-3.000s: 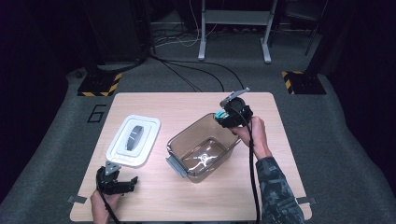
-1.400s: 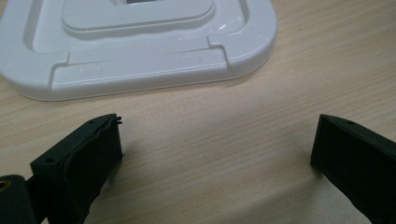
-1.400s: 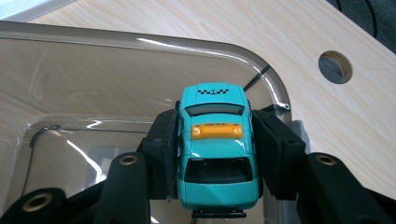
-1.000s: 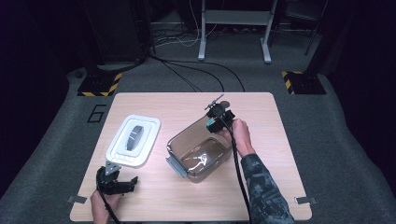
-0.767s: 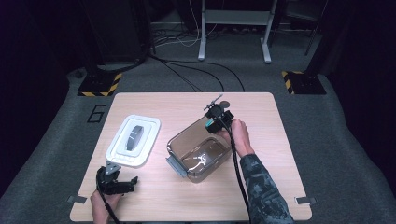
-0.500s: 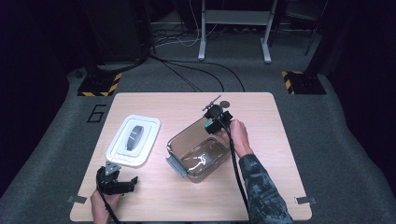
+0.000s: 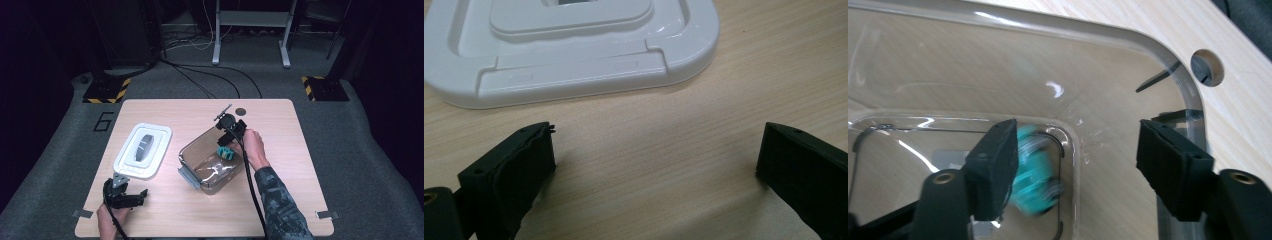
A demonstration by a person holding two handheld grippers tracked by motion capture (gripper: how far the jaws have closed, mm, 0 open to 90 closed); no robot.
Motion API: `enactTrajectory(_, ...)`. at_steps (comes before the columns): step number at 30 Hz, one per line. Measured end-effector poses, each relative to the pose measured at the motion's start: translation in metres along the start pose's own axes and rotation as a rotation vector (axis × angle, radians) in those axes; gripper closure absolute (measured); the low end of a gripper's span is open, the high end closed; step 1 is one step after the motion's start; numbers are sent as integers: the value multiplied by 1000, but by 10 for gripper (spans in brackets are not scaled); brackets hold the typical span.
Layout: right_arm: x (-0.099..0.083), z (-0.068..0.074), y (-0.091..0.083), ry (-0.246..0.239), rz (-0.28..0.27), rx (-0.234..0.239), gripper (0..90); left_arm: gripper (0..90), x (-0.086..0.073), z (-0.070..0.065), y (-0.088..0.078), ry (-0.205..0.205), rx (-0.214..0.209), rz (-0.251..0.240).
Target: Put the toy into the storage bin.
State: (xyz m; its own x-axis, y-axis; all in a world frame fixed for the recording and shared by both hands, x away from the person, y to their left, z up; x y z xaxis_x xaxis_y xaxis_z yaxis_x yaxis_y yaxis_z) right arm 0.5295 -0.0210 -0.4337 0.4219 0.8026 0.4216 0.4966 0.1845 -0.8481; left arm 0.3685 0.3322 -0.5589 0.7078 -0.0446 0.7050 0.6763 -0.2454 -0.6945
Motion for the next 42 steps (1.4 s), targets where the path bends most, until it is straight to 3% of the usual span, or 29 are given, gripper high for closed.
enactTrajectory(6, -3, 5, -21, -7, -79, 8, 214, 16, 0, 0, 0, 0, 0, 0)
enactTrajectory(10, -7, 8, -34, 15, -132, 20, 160, 16, 0, 0, 0, 0, 0, 0)
enactTrajectory(19, -25, 4, -60, 26, -223, 26, 102, 16, 0, -1, 1, -9, 0, -14)
enactTrajectory(27, -45, 0, -75, 47, -255, 4, 70, 16, 0, -1, 1, -9, -1, -14)
enactTrajectory(42, -90, -8, -89, 135, -272, -40, 65, 16, 0, -1, 1, -9, -1, -14)
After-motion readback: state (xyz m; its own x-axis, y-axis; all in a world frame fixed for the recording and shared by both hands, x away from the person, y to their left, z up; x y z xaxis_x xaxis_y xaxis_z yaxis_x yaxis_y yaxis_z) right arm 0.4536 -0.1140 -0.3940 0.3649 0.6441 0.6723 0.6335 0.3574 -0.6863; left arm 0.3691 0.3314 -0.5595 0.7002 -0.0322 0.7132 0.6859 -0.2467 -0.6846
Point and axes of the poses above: each handheld gripper's, and its own axes: y roughly forward along the jaws, x roughly out of its top, z roughly to its left, the point moved 4 cm from there along y, roughly forward along the jaws, and after that the axes turned 12 degrees about -y, right-handed, at the moved point
